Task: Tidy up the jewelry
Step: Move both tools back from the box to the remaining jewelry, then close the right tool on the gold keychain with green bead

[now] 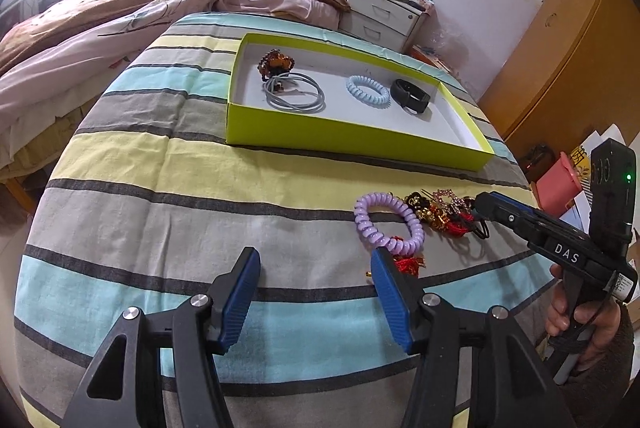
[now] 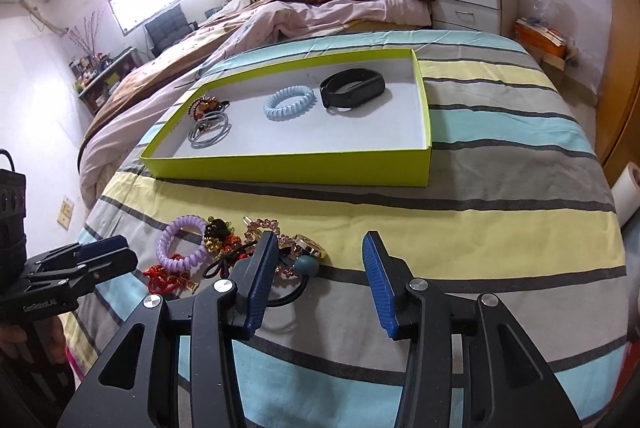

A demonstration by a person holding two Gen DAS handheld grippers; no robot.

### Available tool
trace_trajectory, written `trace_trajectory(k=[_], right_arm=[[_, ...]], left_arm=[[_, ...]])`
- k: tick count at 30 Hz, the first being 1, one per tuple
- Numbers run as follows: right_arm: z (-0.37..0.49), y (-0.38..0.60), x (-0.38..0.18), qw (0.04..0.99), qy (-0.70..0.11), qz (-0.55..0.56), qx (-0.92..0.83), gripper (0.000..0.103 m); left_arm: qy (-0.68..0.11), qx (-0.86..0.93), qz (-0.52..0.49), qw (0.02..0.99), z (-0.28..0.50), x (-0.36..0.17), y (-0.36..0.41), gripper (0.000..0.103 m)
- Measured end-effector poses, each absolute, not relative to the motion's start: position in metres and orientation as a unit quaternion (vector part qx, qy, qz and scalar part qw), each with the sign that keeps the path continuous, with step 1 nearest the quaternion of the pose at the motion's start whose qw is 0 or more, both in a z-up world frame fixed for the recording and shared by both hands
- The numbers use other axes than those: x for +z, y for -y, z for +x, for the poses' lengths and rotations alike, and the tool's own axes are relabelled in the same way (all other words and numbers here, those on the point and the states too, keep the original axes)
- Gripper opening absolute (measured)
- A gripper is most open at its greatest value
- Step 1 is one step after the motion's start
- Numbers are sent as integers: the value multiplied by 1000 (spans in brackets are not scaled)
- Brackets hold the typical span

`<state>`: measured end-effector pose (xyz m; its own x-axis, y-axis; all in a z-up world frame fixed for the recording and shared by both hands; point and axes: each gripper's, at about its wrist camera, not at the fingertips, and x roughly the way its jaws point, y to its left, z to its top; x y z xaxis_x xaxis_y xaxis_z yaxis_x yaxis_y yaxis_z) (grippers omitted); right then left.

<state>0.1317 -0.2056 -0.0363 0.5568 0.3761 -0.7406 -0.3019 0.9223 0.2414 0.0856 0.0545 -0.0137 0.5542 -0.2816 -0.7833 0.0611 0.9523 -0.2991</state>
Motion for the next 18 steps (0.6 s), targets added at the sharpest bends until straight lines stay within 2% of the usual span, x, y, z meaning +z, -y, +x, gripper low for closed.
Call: trace_trajectory(k=[3,5,8,11,18], right_arm=[[133,209,-37,879,-431,47,197,36],[134,208,-38,877,-433,49,203,36],[136,204,-39,874,-436,45,211,23],[136,200,-42,870,-441,34,218,16],[130,204,-37,877,-429,39,213,13]], left_arm=[[-462,-99,-120,873,88,-13,-53,57],[-463,-100,-118,873,89,-14,-51,57],[-465,-103,-116,871,90,-14,-49,57],[-466,-102,-114,871,91,-15,-48,57],[-468,-102,-113,871,94,-17,-46,57]])
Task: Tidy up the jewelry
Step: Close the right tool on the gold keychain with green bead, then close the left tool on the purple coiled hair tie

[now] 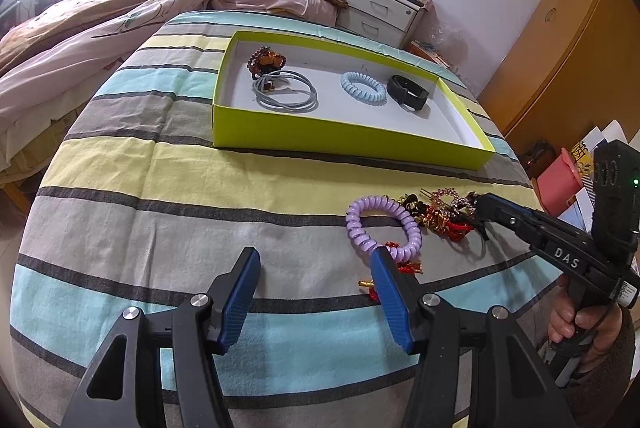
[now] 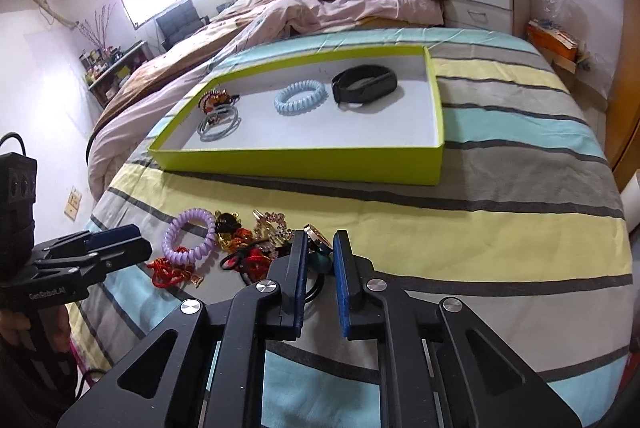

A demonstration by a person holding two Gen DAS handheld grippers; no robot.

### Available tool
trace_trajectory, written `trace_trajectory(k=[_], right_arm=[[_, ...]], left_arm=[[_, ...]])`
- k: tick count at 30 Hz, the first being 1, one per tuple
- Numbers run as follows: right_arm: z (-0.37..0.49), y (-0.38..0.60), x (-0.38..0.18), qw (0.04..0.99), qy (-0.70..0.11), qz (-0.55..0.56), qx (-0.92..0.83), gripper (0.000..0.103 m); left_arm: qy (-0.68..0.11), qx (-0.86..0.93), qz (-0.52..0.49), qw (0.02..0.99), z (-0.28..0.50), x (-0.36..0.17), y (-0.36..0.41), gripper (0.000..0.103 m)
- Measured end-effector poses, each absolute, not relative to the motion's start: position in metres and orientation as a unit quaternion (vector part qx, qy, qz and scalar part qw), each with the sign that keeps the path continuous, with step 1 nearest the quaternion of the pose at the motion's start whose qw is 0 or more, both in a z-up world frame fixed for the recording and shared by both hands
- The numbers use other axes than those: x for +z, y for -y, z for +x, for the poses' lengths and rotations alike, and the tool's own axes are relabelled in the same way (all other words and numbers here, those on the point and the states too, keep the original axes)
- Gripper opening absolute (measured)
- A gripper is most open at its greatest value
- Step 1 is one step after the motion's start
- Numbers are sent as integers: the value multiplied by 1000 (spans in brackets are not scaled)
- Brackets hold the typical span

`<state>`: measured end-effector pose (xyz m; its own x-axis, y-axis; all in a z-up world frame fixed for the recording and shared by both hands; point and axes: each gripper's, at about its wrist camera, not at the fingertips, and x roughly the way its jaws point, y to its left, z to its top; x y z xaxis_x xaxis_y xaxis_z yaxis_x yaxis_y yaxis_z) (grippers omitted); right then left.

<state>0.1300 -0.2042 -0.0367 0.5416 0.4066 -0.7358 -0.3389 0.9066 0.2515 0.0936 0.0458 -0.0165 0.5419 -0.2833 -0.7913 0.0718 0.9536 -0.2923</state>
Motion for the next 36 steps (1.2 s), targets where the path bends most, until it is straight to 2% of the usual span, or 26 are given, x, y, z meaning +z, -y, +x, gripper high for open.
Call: trace_trajectory(k=[26,36], right_arm=[[94,248,-12,894,-357,153,223,13],[76,262,-2,916,-336,137,174,13]], left_arm=[[-469,-103,-98,871,105,-17,-31,57],[-472,-91,-60,875,112,-17,-21,57]])
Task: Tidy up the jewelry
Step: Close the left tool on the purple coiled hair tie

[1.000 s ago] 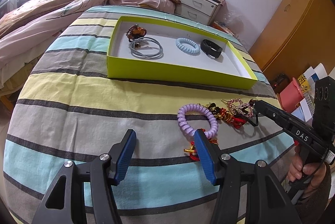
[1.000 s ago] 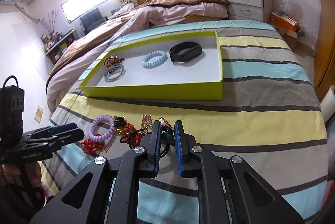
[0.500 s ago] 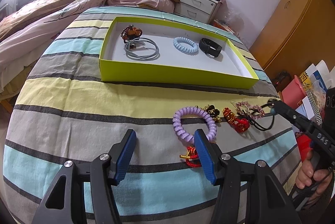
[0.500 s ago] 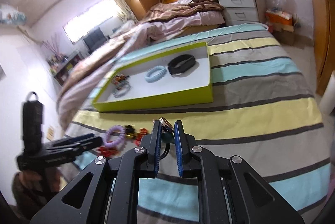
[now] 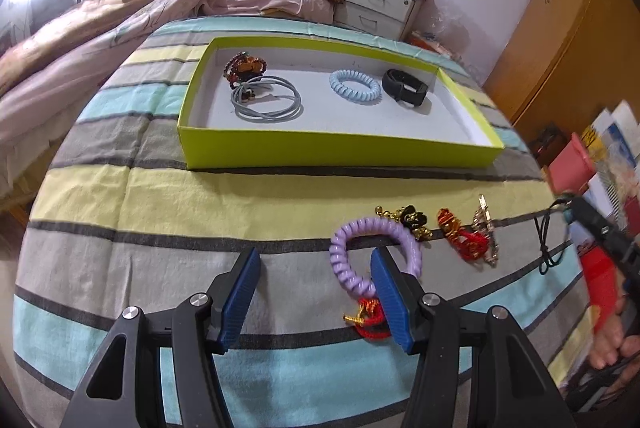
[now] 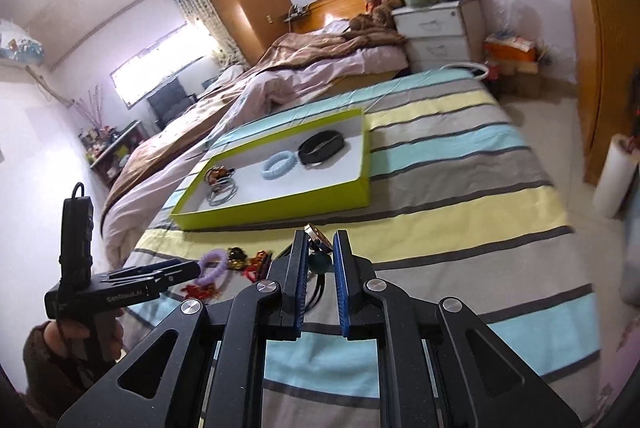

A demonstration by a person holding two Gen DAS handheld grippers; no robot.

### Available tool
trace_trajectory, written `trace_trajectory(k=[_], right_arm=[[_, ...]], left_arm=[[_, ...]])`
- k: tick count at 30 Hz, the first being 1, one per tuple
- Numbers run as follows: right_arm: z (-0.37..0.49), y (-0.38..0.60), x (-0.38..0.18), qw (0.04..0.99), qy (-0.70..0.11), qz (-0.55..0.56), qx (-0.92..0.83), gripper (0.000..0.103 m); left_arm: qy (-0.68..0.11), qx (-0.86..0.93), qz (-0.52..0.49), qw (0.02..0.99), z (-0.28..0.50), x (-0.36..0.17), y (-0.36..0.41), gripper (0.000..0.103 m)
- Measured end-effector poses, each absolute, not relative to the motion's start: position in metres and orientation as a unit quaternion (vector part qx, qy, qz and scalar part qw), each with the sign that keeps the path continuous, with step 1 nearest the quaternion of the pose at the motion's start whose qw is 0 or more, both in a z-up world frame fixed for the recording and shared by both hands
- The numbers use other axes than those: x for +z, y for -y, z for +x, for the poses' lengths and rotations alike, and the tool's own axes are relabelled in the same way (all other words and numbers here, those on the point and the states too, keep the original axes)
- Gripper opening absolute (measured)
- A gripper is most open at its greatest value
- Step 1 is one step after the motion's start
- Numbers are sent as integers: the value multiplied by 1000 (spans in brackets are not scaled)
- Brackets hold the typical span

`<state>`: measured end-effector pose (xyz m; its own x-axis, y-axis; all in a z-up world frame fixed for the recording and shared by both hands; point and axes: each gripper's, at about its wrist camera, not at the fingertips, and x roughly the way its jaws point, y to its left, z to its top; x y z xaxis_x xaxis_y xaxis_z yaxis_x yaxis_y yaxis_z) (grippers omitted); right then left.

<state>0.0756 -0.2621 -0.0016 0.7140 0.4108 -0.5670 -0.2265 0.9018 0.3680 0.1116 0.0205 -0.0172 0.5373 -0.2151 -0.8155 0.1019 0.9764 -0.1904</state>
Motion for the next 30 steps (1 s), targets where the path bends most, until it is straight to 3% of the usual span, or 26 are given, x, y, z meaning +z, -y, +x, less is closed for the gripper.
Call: trace_trajectory(k=[12,16,19,22,30], right_arm=[[70,268,0,917,-332,144,168,13],[70,269,0,917,-332,144,167,13],[70,270,0,917,-331,147,168,13],[71,272,0,917,-330,148,166,13],[74,271,0,918,-327,147,168,13]], left_arm=[[-473,-77,-26,878,116,-18,-11,54],[-476,-79,0,876,118,-17,-6,32],[-476,-83,16,875,117,-17,-5,26],[-477,-86,17,874,118,-16,-6,11],[-465,-87,0,881,115,-8,-11,9]])
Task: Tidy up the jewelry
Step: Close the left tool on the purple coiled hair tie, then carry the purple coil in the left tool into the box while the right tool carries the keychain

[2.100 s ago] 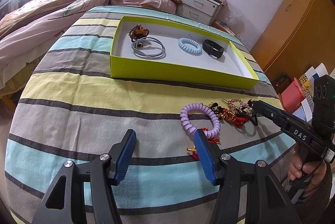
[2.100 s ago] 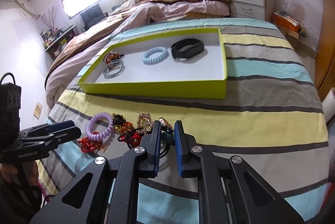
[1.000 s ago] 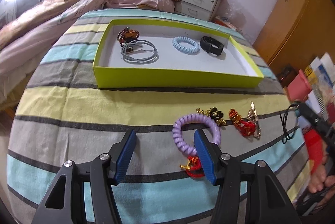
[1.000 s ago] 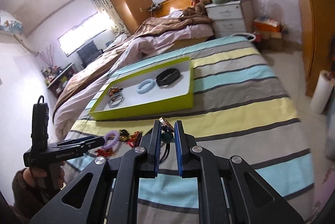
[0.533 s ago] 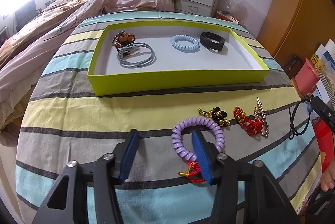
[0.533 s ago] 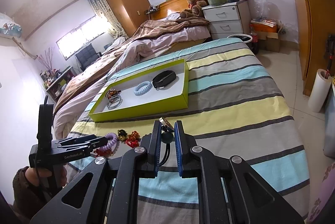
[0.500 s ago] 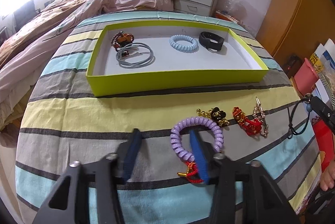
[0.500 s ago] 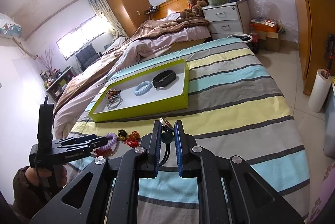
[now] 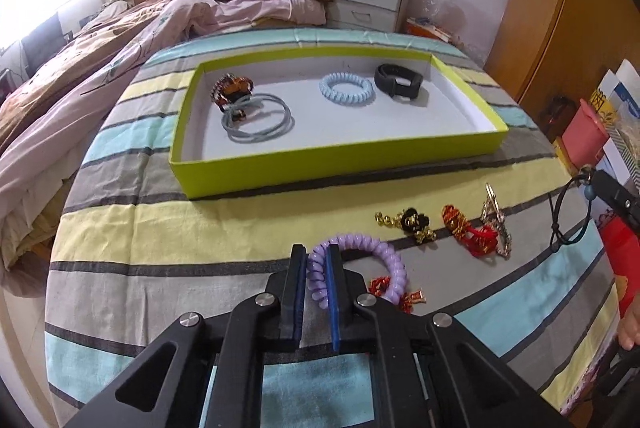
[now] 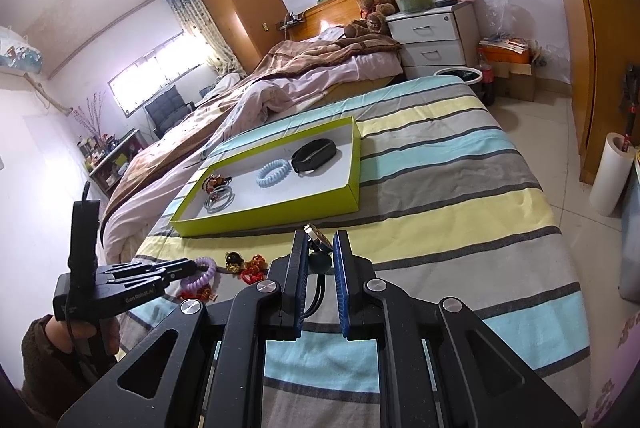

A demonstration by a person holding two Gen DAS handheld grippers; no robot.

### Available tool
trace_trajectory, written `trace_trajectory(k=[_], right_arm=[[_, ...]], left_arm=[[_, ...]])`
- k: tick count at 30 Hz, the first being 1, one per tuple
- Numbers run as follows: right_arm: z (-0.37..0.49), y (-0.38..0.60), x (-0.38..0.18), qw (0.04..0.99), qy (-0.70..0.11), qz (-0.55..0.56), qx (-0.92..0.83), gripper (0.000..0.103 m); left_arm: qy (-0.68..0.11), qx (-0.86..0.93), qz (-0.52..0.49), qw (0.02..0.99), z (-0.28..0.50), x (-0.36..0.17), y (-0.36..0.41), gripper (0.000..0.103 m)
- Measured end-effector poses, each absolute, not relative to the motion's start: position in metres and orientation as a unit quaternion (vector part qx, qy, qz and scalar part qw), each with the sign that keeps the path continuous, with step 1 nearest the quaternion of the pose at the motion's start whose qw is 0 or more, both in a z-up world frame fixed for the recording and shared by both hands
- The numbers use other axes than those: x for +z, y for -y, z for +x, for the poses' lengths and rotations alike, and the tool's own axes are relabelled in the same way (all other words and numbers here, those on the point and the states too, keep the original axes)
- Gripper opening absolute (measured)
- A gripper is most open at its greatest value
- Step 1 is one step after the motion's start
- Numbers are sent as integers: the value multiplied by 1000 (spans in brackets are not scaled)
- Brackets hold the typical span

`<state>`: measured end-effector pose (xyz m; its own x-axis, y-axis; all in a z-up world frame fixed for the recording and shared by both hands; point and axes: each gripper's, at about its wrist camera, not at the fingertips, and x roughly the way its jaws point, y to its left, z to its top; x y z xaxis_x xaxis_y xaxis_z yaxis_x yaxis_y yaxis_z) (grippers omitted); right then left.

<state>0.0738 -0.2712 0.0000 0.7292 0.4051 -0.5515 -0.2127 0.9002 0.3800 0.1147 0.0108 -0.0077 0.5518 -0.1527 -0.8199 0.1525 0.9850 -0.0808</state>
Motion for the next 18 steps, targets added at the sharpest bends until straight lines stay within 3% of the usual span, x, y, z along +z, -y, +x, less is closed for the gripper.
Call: trace_trajectory(k=[18], right_arm=[[77,264,9,921,-318,141,175,13]], left_arm=[[-434,-89,-35,896,113,23,-29,9]])
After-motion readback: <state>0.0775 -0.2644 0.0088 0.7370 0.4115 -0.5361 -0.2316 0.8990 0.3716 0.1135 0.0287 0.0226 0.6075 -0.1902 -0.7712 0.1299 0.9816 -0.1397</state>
